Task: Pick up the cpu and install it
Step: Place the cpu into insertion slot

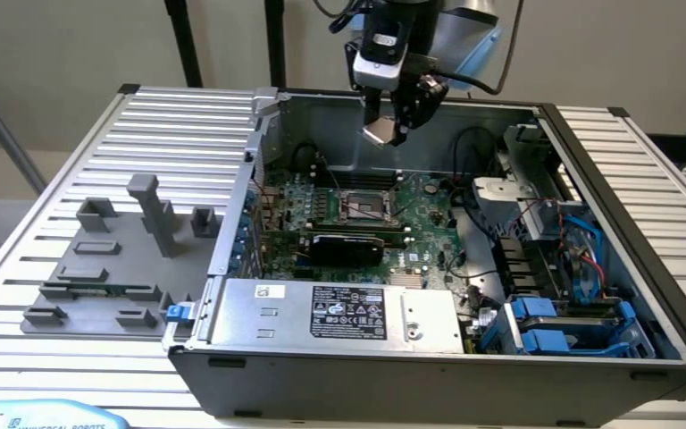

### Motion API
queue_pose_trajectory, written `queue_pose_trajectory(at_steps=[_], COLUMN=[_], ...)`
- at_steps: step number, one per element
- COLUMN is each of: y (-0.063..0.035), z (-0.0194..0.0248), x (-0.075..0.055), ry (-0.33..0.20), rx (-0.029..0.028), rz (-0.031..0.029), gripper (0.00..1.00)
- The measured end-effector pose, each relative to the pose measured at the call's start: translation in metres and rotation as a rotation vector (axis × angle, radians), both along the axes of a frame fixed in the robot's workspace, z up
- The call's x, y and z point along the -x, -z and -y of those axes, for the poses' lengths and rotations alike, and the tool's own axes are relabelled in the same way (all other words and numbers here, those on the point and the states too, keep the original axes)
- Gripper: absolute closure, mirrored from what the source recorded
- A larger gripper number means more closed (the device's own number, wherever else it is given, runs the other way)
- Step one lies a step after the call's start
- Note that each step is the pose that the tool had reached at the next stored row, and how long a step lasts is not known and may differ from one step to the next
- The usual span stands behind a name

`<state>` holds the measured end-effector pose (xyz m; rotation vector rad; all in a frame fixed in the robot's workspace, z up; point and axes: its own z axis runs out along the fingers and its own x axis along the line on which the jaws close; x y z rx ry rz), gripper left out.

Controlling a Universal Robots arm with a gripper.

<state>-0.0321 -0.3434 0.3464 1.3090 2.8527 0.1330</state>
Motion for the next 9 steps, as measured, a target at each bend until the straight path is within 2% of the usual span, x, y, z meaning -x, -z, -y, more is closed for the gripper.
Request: queue_pose_trajectory(at_steps=[9], y=[0.003], z=[0.0], x=[0.0], ry=[0.164], rx=[0.0001], rz=[0.0], gripper=[0.45])
